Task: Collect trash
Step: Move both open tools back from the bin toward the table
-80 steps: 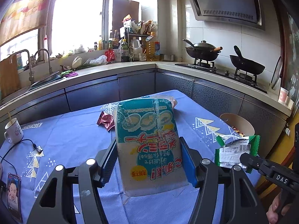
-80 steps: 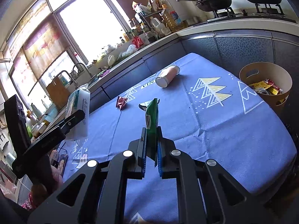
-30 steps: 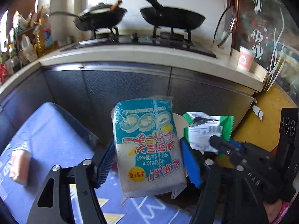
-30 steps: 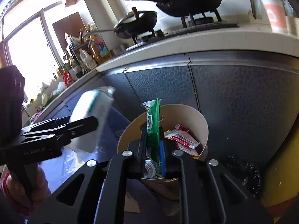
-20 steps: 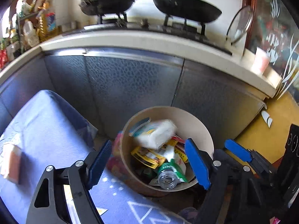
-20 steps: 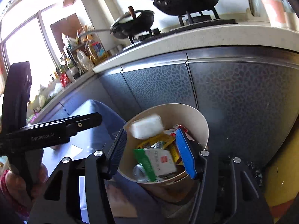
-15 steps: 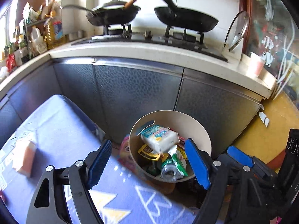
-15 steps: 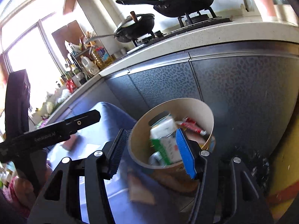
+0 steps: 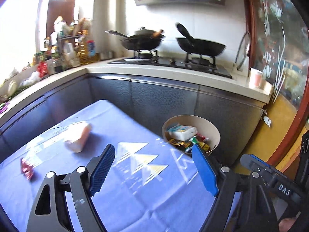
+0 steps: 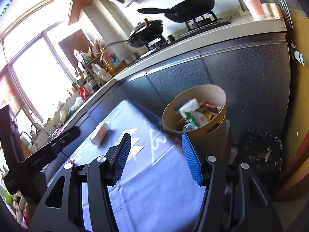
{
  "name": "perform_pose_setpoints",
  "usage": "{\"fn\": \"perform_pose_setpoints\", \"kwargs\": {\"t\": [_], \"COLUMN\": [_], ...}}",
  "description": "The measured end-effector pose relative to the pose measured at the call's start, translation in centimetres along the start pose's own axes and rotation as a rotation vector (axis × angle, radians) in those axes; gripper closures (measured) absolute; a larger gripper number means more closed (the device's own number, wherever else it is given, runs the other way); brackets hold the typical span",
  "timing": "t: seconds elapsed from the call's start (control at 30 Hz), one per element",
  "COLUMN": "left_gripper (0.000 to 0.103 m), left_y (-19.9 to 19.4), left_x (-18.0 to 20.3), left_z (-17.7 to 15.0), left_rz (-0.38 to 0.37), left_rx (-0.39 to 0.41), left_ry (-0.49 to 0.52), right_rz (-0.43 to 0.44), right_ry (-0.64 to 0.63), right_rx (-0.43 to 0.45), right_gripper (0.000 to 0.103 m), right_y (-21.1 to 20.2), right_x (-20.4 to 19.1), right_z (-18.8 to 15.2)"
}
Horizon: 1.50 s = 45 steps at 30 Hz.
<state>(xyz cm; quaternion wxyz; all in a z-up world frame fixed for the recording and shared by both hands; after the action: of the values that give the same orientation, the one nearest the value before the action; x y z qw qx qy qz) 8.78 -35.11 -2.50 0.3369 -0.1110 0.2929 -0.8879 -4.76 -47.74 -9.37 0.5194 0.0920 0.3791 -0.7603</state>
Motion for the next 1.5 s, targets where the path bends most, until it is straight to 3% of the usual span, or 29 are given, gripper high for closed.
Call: {"fn": "perform_pose_setpoints", "kwargs": {"t": [0.27, 0.43, 0.7, 1.5], "left_gripper": [0.020, 0.020, 0.020, 0.018], "left_y": [-6.1, -8.5, -9.9, -12.1], "left_x": [-6.1, -8.8, -10.6, -14.2], "left_z": [-2.7, -4.3, -5.9, -7.1], "left_rz": [0.084, 0.104, 0.100, 0.105], "left_rx": [0.063, 0.078, 0.077, 0.110], "left_ry": [-0.090, -0.147, -0.196, -0.279], "right_rz": [0.035, 0.033, 0.035, 0.018], "right_ry": [-0.075, -0.107, -0.140, -0.194], "right_rx": [-0.014, -0.018, -0.061, -0.063], "right_gripper": [0.046, 0.032, 0.025, 0.024], "right_y": [-1.8, -2.6, -3.0, -3.5], "right_x": [-5.6, -8.1, -10.7, -12.6], "right_z": [-2.7, -4.3, -6.6, -7.4]}}
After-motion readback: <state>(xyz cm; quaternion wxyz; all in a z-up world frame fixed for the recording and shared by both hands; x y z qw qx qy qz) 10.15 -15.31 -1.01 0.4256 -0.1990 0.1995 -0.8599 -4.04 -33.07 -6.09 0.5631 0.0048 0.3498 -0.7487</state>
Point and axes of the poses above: each gripper's, at about its wrist camera, not at the fingertips, and y roughly the way its jaws point, x to its right, z to its top, the point moved 9 cm from there along y, roughly the way its jaws point, and after that the axes turned 4 degrees about -x, right-handed, at the moved point
